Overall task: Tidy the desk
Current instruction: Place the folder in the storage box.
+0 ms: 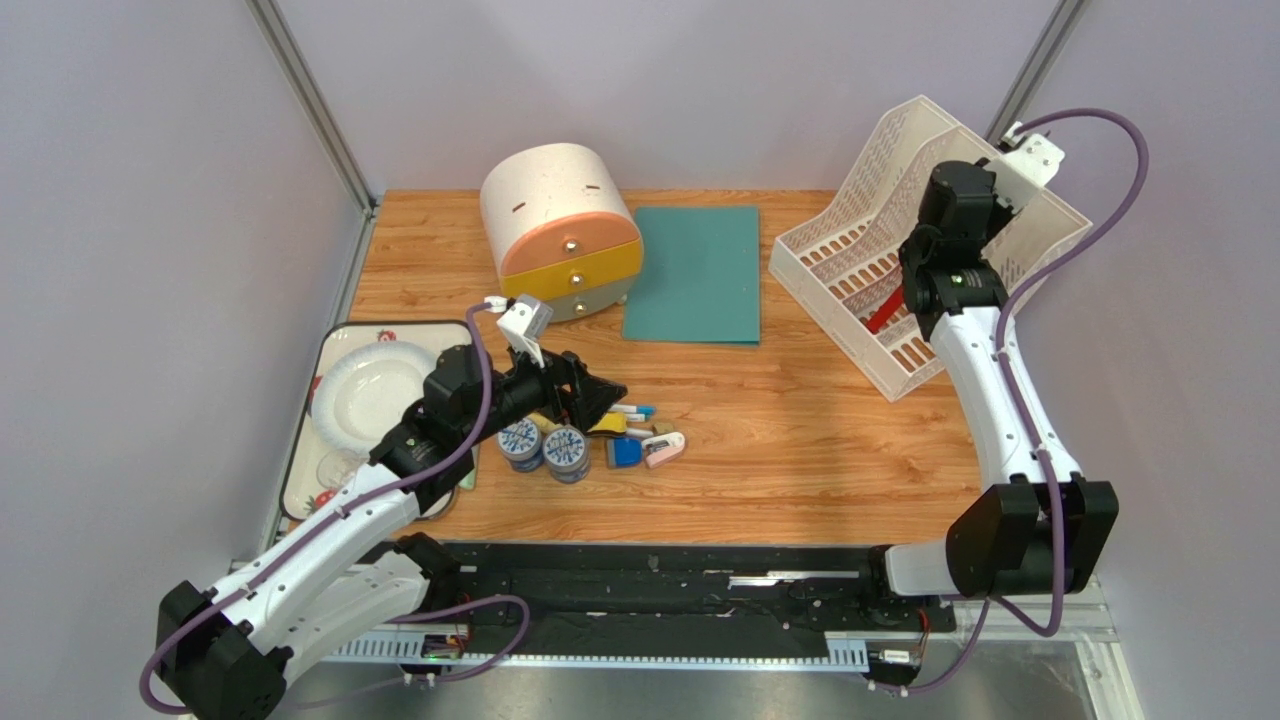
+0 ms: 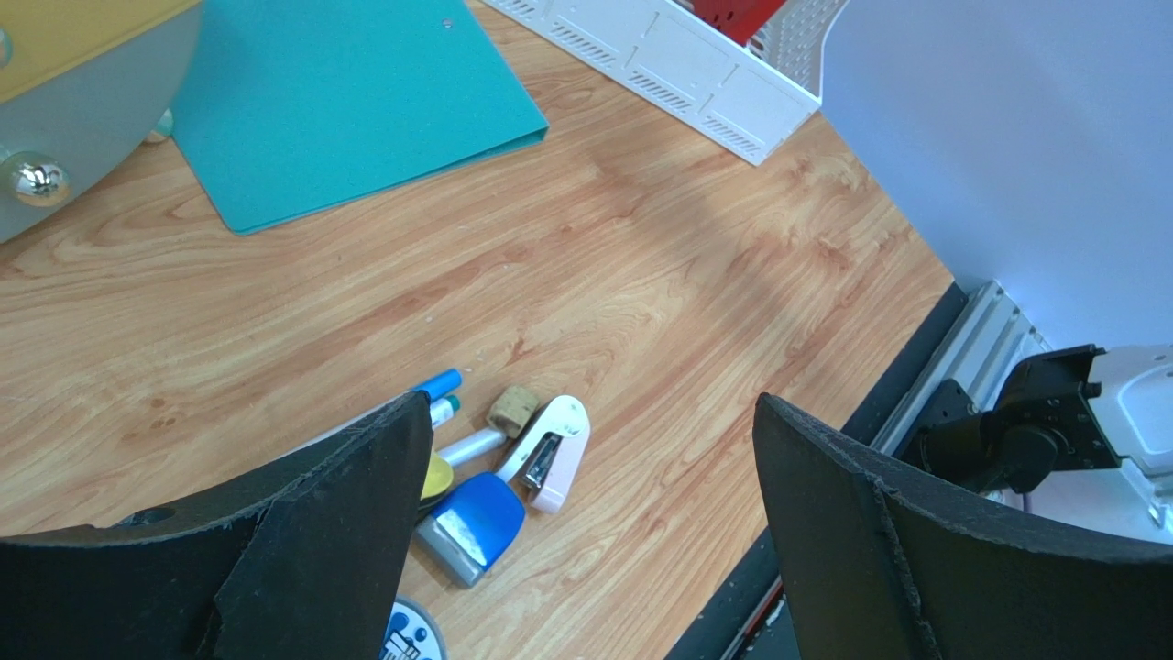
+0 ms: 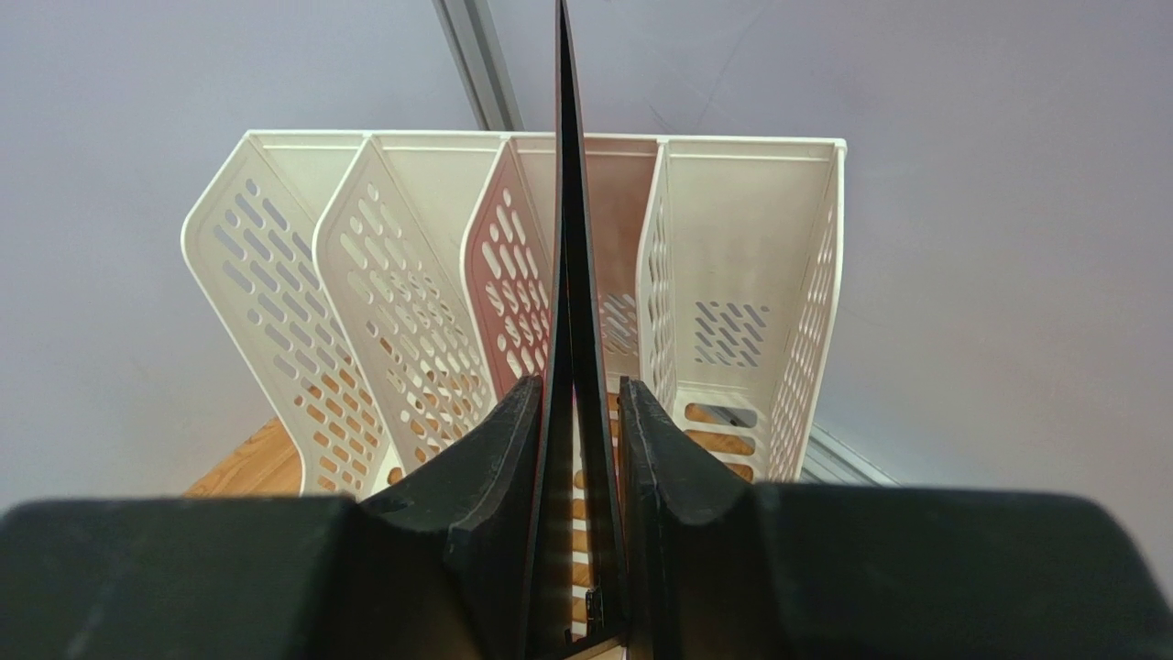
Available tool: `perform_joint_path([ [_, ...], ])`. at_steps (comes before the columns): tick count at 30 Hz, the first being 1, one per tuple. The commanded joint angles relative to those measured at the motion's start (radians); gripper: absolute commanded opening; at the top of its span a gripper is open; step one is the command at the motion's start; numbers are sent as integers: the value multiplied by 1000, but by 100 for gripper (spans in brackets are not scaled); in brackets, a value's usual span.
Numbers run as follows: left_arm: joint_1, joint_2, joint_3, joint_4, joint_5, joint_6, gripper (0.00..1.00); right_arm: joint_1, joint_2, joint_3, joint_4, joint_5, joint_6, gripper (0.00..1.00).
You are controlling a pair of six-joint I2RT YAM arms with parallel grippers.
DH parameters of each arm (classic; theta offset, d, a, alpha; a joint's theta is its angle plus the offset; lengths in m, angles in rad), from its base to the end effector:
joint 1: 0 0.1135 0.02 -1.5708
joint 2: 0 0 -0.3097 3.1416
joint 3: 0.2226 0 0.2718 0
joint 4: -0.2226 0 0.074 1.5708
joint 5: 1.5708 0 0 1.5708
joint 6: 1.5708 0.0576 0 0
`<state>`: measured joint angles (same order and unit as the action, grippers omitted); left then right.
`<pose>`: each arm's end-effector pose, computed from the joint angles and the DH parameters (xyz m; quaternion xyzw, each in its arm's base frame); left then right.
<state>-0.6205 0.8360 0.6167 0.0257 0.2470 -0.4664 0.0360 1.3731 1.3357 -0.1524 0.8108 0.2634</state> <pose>0.1640 -0.1345 0.3192 0.1370 0.7580 -0.4075 0.4906 0.3392 -0.0296 0.4458 0.3300 0.6754 -0.2134 0.6241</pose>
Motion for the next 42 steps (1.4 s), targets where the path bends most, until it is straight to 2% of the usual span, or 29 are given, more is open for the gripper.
perform_joint_path([
  [1, -4, -15, 28, 20, -17, -3, 95, 1, -5, 46, 2, -53, 40, 20],
  [3, -2, -20, 29, 19, -15, -3, 95, 1, -22, 43, -10, -81, 36, 32],
  [4, -4, -18, 29, 14, -15, -3, 95, 1, -31, 43, -16, -106, 40, 46],
  [6, -4, -21, 32, 10, -18, 0, 95, 1, -46, 46, -38, -134, 45, 58],
  [7, -4, -21, 32, 2, -17, 2, 95, 1, -64, 48, -47, -157, 48, 67],
  [8, -4, -29, 34, -1, -17, 3, 95, -1, -74, 49, -56, -168, 51, 70],
  [21, -4, -74, 46, -104, -83, -6, 95, 1, -362, -3, -239, -410, 88, 84],
  [29, -2, -115, 61, -156, -97, -32, 95, 1, -493, -66, -361, -528, 163, 88],
  [33, -4, -123, 112, -185, -112, -23, 98, -1, -531, -154, -378, -709, 223, 88],
  [37, -2, -98, 173, -205, -132, -11, 99, 1, -548, -263, -378, -794, 278, 88],
  [42, -4, -42, 267, -237, -178, -26, 99, 2, -559, -435, -274, -976, 347, 82],
])
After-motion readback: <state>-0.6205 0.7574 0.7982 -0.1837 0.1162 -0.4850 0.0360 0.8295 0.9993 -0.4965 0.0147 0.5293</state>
